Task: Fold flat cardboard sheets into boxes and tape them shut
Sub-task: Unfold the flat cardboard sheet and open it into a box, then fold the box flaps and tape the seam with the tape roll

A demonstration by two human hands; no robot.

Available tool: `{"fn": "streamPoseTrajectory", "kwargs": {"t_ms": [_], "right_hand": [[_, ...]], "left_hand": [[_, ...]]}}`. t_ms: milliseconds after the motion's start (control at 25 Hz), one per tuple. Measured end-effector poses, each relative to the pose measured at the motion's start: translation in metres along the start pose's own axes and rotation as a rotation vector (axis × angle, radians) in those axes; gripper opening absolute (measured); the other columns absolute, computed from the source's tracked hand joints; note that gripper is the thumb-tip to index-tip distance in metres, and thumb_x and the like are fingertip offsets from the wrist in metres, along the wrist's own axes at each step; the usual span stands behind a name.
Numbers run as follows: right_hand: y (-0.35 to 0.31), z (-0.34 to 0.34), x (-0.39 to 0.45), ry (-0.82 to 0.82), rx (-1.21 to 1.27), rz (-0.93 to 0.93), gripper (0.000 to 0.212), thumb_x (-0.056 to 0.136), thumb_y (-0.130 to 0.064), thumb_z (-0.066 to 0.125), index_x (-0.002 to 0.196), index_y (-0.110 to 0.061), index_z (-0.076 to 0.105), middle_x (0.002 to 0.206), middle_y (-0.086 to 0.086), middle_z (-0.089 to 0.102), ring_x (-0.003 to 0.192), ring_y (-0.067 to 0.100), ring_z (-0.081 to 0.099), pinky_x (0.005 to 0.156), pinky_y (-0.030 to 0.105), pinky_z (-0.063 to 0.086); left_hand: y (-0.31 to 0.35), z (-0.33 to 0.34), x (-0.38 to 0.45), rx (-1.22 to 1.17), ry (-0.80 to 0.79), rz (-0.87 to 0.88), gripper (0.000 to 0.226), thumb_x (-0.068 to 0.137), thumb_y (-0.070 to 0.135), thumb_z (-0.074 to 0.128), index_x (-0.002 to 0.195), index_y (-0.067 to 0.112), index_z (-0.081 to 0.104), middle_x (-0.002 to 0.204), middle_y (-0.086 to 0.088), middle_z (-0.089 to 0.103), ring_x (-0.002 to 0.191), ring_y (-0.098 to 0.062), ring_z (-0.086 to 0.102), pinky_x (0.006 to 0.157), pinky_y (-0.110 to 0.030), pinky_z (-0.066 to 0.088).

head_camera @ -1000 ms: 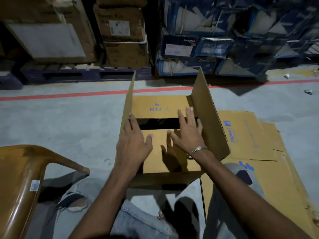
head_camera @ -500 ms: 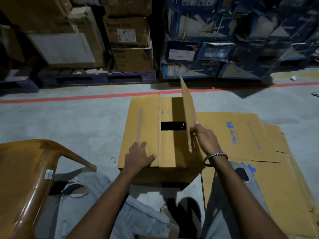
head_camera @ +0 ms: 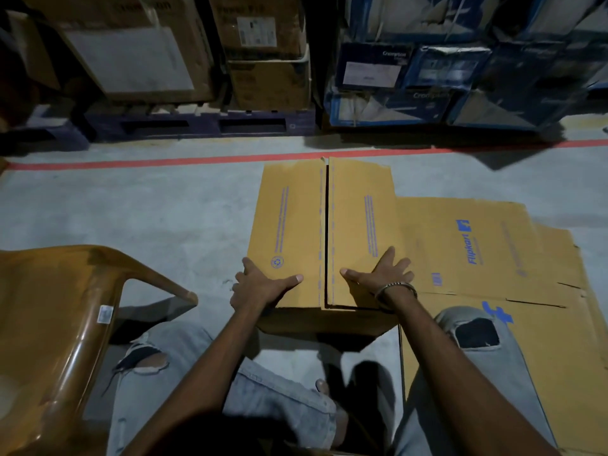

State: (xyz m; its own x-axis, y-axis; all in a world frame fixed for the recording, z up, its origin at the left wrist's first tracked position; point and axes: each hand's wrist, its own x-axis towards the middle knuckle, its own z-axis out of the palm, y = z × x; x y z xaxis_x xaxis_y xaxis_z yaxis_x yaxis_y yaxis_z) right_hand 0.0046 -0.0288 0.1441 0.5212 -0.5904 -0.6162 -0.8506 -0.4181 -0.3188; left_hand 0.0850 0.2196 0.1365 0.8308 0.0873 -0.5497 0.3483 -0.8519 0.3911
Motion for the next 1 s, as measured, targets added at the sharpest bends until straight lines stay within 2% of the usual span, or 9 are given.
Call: {"fn": "streamPoseTrajectory", "kwargs": {"t_ms": [280,480,600,720,800,920,1000], "right_hand": [[0.018,0.010,0.007,0.092,-0.077,-0.017,0.144,0.044,-0.096,0.071,0.158,-0.033,0.009,0.164,0.016,0.004,0.147,0.049,0.015,0.106,0.072,0.032],[0.009,0.031,0.002,0.176,-0.205,0.034,0.144,0.055,-0.089,0.074,0.162,-0.028,0.001,0.166,0.021,-0.008,0.151,0.049,0.007,0.106,0.075,0.027],[0.007,0.026,0.003,0.130,-0.137,0.049,0.141,0.057,-0.085,0.078,0.163,-0.029,0.003,0.168,0.019,-0.012,0.153,0.049,-0.002,0.109,0.079,0.020],[0.002,0.012,-0.006,0.079,-0.017,-0.048,0.121,0.066,-0.074,0.082,0.158,-0.024,0.021,0.167,0.016,0.003,0.153,0.047,0.004,0.110,0.077,0.026],[-0.013,0.009,-0.027,0.190,0.104,-0.178,0.099,0.078,-0.058,0.083,0.155,-0.021,0.032,0.166,0.016,0.013,0.152,0.043,0.012,0.109,0.074,0.030],[-0.063,0.025,-0.079,0.390,0.275,-0.412,0.065,0.089,-0.038,0.077,0.145,-0.020,0.049,0.158,0.014,0.030,0.146,0.043,0.027,0.106,0.068,0.034],[-0.114,0.052,-0.124,0.383,0.334,-0.617,0.053,0.088,-0.035,0.077,0.135,-0.019,0.058,0.148,0.013,0.042,0.139,0.040,0.037,0.106,0.059,0.038]], "left_hand": [[-0.004,0.024,-0.016,0.110,0.076,-0.014,0.158,0.049,0.094,0.073,0.164,0.019,-0.007,0.165,-0.019,0.021,0.150,-0.038,0.027,0.113,-0.059,0.032],[-0.001,0.036,-0.020,0.186,0.207,0.024,0.156,0.051,0.096,0.067,0.162,0.012,-0.003,0.156,-0.020,0.029,0.141,-0.038,0.033,0.106,-0.058,0.036],[0.000,0.035,-0.026,0.178,0.172,0.016,0.158,0.054,0.097,0.064,0.162,0.010,-0.010,0.156,-0.019,0.029,0.140,-0.037,0.033,0.105,-0.056,0.038],[0.003,0.014,-0.035,0.043,0.034,-0.028,0.153,0.061,0.086,0.074,0.162,0.015,-0.015,0.164,-0.020,0.016,0.148,-0.039,0.024,0.112,-0.057,0.032],[0.005,-0.010,-0.046,-0.049,0.005,0.050,0.137,0.075,0.071,0.077,0.164,0.019,-0.013,0.168,-0.018,0.006,0.153,-0.041,0.016,0.117,-0.056,0.028],[-0.003,-0.059,-0.069,-0.147,0.196,0.252,0.105,0.087,0.065,0.068,0.164,0.026,0.008,0.165,-0.006,0.017,0.150,-0.035,0.024,0.116,-0.055,0.032],[-0.037,-0.100,-0.081,-0.184,0.377,0.323,0.085,0.092,0.062,0.062,0.160,0.028,0.026,0.159,-0.004,0.033,0.145,-0.028,0.034,0.114,-0.051,0.037]]}}
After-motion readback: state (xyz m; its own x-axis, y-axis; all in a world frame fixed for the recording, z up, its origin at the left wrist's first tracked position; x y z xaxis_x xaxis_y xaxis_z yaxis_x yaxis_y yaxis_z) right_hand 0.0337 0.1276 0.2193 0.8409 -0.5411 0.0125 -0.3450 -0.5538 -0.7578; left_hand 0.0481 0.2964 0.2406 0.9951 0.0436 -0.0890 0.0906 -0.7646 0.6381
